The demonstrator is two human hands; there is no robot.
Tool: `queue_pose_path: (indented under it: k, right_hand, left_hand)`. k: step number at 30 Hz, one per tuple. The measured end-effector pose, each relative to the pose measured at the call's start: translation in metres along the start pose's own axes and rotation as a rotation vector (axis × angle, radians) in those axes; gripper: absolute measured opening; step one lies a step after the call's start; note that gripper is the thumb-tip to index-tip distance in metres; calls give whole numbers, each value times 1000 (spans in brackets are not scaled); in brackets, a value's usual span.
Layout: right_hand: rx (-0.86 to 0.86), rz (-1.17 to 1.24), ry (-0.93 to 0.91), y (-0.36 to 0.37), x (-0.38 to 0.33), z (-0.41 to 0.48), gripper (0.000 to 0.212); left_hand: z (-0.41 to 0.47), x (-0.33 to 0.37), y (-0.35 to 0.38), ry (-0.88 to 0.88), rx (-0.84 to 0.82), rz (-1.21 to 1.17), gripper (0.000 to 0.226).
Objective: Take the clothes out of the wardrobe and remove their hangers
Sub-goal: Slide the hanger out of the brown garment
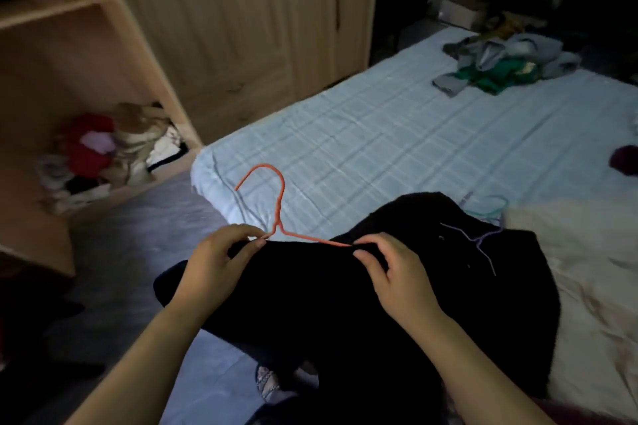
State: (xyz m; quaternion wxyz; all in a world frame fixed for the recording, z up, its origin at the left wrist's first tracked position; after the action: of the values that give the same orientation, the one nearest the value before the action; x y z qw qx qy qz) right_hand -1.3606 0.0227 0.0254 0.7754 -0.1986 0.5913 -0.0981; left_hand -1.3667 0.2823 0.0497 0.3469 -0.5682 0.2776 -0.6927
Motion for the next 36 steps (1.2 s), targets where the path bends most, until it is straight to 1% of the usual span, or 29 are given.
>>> queue_pose_path:
  k: [3, 5, 8, 12, 15, 16, 18, 19, 21, 23, 25, 29, 32, 36]
  right_hand:
    - [-119, 13, -32, 50, -16, 33, 18]
    - [-170, 24, -66, 87, -32, 62, 15]
    - [-198, 19, -199, 147, -66, 118, 19]
    - [-306, -13, -346, 226, -119, 193, 18]
    - [-381, 45, -410, 286, -152, 243, 16]
    - [-403, 72, -424, 305, -162, 260, 15]
    - [-433, 109, -451, 340, -177, 294, 14]
    - [-438, 122, -468, 356, -183, 311, 14]
    - [-436, 147, -505, 384, -195, 350, 16]
    - [-419, 154, -552, 410, -204, 391, 19]
    - [-395, 154, -604, 437, -212, 436, 24]
    - [-351, 179, -680, 493, -228, 536, 29]
    - [-339, 185, -714, 526, -248, 617, 29]
    - [-280, 216, -789, 570, -288, 718, 26]
  left_hand:
    - [0, -45, -34, -82, 66, 17, 26]
    - [7, -78, -60, -114, 116, 20, 25]
    - [28, -134, -108, -145, 218, 36, 19]
    - [55, -204, -187, -174, 294, 51, 8]
    - [73, -255, -239, -191, 358, 86, 18]
    - [80, -270, -254, -200, 377, 101, 17]
    - [97, -300, -281, -219, 410, 117, 8]
    - [108, -313, -294, -224, 427, 124, 4]
    - [136, -337, -320, -217, 455, 157, 18]
    - [172, -362, -343, -207, 441, 178, 21]
    - [211, -390, -364, -199, 444, 210, 21]
    - [298, -442, -407, -167, 508, 240, 15]
    - [366, -470, -447, -176, 491, 256, 6]
    - [451, -512, -506, -175, 529, 295, 10]
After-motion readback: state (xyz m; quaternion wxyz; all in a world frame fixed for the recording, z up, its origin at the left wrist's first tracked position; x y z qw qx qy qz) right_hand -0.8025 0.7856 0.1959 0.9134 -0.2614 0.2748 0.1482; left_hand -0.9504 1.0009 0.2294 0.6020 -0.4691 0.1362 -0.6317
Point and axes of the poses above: each hand's wrist, its own z-axis towards the middle knuckle, its own y-axis out of the palm, x = y × z, the point moved 1 cm from there along z, towards the middle knuckle, and after that the axes turned 9 degrees about z, right-handed, at the moved point
